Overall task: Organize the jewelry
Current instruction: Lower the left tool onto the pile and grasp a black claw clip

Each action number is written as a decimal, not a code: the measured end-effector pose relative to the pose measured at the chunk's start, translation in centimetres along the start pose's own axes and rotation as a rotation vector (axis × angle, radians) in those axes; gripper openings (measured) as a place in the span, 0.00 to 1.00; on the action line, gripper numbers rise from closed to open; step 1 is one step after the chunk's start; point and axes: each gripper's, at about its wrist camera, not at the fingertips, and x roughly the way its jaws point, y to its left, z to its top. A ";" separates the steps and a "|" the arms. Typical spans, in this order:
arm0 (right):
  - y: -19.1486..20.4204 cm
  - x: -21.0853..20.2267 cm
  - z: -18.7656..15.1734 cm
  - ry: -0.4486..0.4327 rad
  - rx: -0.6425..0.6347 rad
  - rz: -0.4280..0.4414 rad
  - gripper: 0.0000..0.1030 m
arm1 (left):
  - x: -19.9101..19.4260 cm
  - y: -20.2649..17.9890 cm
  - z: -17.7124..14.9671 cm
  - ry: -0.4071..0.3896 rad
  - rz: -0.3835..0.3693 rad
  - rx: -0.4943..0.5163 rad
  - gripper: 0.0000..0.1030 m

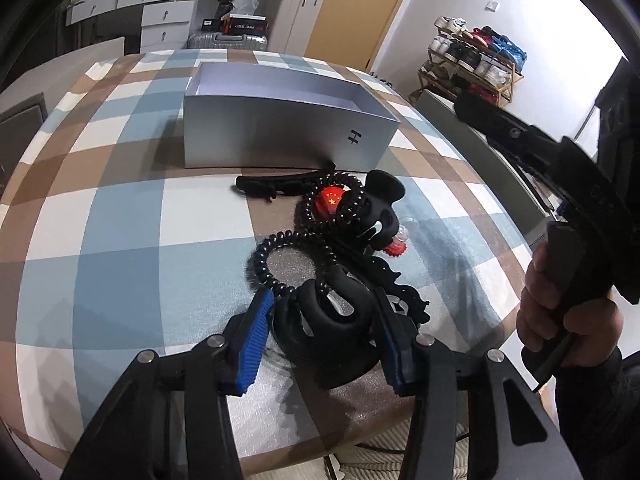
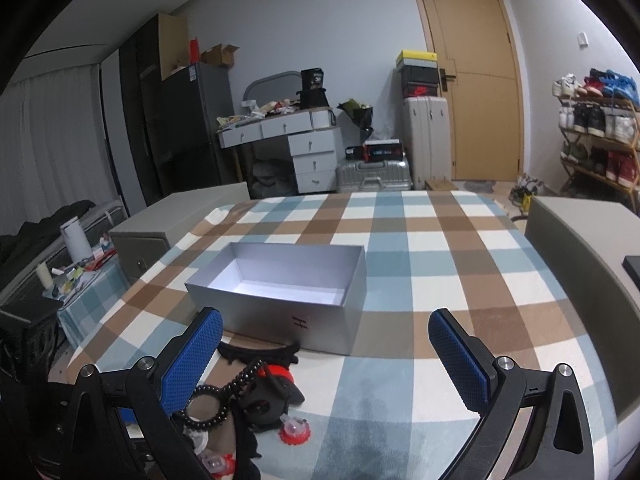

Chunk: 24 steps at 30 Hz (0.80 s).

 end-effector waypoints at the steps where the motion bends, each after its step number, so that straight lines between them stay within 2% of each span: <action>1: -0.2 0.0 -0.1 0.007 0.007 0.001 1.00 | -0.1 0.0 0.0 -0.005 0.000 0.001 0.41; 4: -0.6 0.2 -0.2 0.026 0.027 0.010 1.00 | -0.2 -0.2 0.1 -0.017 0.014 0.016 0.41; 10: -1.5 0.8 -0.9 0.083 0.080 0.083 1.00 | -0.5 0.1 0.6 -0.040 0.027 0.012 0.41; 18: 0.3 2.2 -2.6 0.177 0.010 0.171 1.00 | -1.3 0.7 1.0 -0.079 0.039 0.001 0.41; 24: 1.4 4.0 -3.4 0.260 -0.027 0.148 0.98 | -1.4 0.8 0.9 -0.076 0.031 -0.003 0.41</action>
